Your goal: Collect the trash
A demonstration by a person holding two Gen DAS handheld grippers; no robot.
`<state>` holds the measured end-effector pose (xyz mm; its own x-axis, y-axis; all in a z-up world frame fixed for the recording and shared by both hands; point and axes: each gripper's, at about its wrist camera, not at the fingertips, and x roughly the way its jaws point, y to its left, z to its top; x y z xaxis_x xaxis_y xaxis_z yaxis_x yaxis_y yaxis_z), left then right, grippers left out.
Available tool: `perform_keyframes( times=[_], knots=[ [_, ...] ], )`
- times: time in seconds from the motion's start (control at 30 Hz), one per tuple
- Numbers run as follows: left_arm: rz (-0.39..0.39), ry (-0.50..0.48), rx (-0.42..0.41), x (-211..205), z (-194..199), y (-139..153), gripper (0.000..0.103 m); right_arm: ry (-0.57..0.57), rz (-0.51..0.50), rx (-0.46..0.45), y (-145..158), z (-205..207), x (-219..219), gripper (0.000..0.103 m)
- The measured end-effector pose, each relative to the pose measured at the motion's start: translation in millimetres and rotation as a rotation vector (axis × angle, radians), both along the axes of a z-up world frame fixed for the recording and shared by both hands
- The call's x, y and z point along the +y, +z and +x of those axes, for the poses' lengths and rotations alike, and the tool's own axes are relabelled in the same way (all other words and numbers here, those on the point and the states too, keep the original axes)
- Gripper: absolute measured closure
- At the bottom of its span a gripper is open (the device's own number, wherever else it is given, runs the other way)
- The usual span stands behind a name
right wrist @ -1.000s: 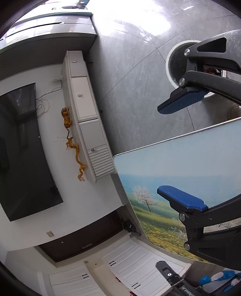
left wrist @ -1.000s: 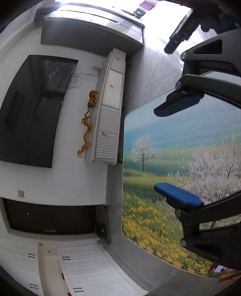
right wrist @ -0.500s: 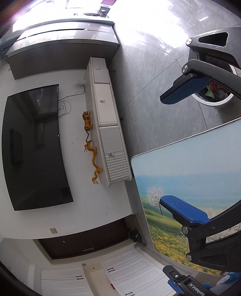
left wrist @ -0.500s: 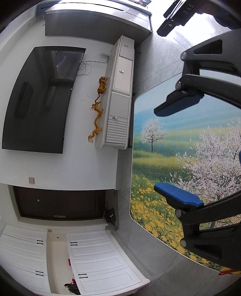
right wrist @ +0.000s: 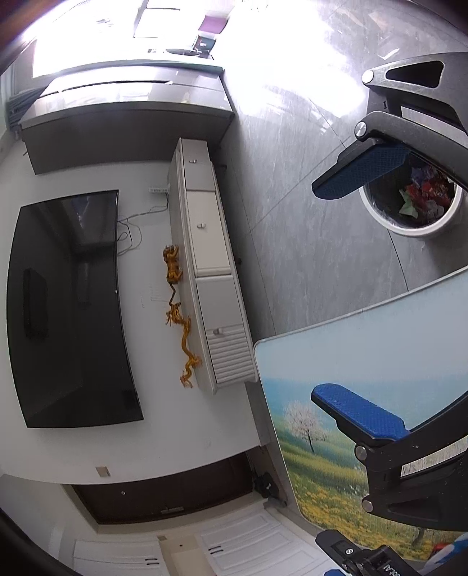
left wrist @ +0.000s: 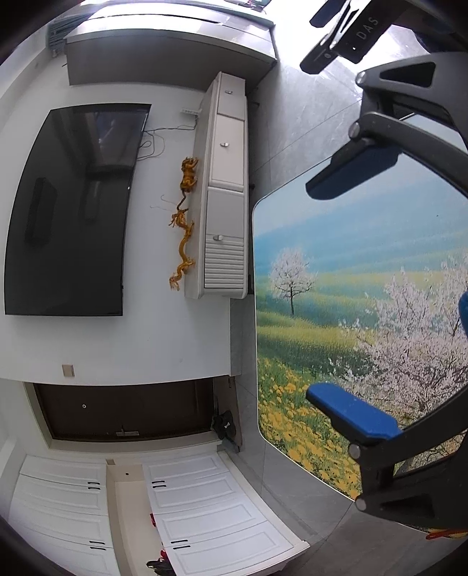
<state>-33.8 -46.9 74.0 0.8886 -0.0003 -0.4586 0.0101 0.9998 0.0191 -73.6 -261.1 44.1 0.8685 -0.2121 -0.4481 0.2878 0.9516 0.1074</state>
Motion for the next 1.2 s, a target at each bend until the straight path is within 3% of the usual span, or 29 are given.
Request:
perform_keyframes(
  times=[0.5,0.87,1.2],
  knots=[
    [0.006,-0.027,-0.022,-7,-8,0,0.0,-0.073,-0.055,-0.05,6,-14,-11,0.0],
    [0.01,-0.106,0.009,-23,-17,-4,0.0,-0.105,-0.07,-0.047,7,-25,-19,0.0],
    [-0.003,-0.122,0.03,-26,-18,-3,0.0,-0.112,-0.069,-0.048,6,-32,-20,0.0]
  ],
)
